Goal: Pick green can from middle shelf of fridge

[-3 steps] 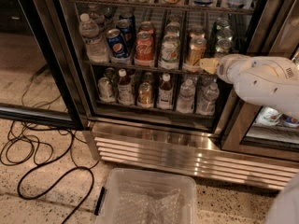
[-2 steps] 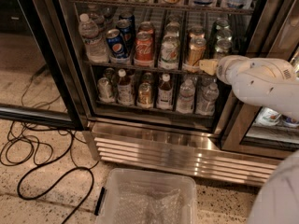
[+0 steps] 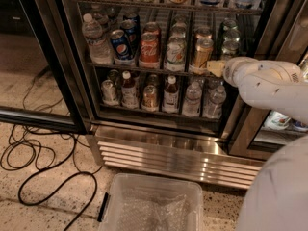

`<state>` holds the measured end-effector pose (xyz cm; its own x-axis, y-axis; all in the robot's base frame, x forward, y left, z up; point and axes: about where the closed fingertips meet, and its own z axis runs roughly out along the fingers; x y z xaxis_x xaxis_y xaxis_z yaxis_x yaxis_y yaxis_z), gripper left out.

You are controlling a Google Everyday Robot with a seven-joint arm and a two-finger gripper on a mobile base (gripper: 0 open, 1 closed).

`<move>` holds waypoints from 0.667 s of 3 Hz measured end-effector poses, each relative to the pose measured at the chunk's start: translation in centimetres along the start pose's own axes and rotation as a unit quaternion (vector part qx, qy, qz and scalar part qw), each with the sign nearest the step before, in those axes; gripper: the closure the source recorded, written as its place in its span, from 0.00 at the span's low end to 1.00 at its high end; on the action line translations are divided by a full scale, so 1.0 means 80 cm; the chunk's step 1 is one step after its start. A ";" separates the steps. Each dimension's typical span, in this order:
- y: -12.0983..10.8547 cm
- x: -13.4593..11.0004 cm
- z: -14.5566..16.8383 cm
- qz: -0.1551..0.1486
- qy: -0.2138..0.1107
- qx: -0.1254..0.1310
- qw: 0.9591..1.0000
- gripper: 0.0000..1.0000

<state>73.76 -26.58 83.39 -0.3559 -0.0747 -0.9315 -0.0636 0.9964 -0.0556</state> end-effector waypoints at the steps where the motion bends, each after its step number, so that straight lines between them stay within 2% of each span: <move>1: -0.001 -0.002 0.001 0.000 -0.003 0.003 1.000 0.28; 2: 0.003 -0.003 0.005 -0.005 -0.006 0.004 1.000 0.27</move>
Offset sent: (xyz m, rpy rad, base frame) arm 0.0254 -0.0106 0.0015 -0.0740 -0.0966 -0.1280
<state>74.19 -26.30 83.45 -0.3439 -0.0832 -0.9353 -0.0595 0.9960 -0.0668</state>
